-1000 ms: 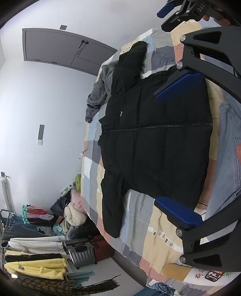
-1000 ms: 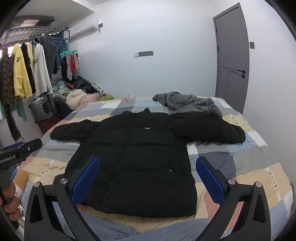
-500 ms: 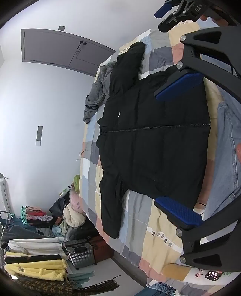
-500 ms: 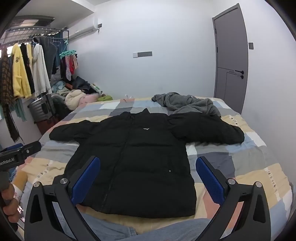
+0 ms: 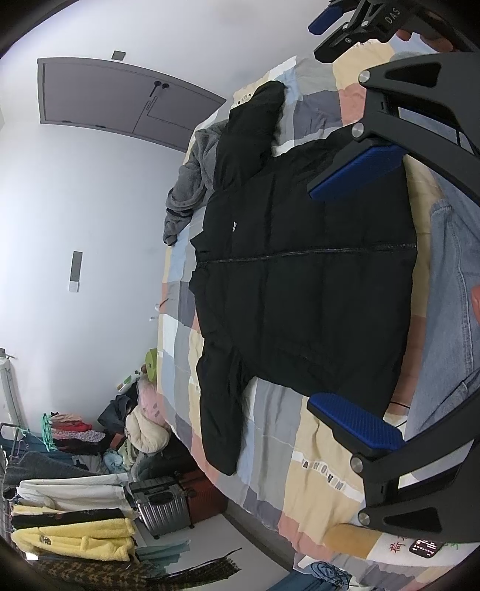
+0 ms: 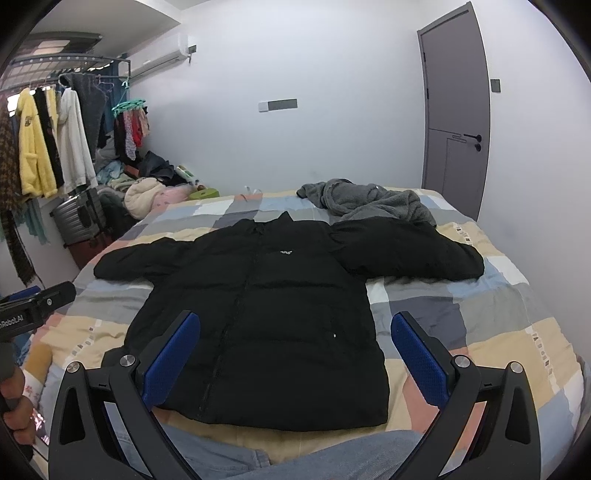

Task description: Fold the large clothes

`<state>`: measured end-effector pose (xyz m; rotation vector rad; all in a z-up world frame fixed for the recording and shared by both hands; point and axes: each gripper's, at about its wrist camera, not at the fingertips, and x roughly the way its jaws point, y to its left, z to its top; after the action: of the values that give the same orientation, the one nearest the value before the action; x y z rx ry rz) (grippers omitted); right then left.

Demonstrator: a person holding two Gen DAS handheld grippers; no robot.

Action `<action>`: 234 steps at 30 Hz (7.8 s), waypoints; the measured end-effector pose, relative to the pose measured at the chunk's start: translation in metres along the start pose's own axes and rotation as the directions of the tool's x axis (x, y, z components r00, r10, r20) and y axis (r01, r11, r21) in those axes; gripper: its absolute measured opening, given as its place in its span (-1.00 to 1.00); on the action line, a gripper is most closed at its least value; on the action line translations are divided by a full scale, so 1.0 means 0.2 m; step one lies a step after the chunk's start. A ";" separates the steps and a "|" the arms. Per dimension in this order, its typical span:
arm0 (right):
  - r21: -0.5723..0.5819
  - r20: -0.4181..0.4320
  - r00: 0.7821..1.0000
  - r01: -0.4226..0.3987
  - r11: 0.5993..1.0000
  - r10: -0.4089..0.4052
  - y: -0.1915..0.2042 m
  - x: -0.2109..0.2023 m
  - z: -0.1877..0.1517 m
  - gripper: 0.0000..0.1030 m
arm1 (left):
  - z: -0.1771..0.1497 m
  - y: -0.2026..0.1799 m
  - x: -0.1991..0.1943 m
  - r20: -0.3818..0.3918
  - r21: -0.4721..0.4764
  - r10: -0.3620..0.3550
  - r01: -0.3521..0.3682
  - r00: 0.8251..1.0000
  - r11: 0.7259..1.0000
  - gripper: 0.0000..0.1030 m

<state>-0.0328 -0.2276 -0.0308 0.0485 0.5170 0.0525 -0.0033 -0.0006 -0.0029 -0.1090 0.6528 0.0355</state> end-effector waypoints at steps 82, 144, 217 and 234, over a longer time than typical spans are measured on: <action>0.053 -0.049 0.988 0.146 0.988 -0.144 -0.26 0.37 0.12 1.00 | 0.08 -0.06 0.74 -0.070 0.002 -0.147 0.148 0.987 0.989 1.00; 0.828 0.043 0.996 0.008 0.561 -0.077 -2.61 2.06 -0.02 -0.66 | 0.03 0.02 1.53 -0.138 -0.033 0.023 -0.028 0.990 0.999 1.00; -0.208 -0.239 0.919 -0.364 0.908 0.313 1.25 2.43 0.48 -0.78 | 0.09 0.93 1.39 -0.012 -0.185 -0.016 0.013 1.000 0.983 1.00; -0.252 -0.269 0.880 -0.457 0.853 0.392 1.28 2.34 0.47 0.31 | 0.06 0.89 1.47 -0.030 -0.198 -0.065 0.058 0.997 0.978 1.00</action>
<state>0.4091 0.0533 -0.1647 -0.1530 0.6960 0.5839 0.2264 0.1764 -0.1881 -0.3217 0.6811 0.0387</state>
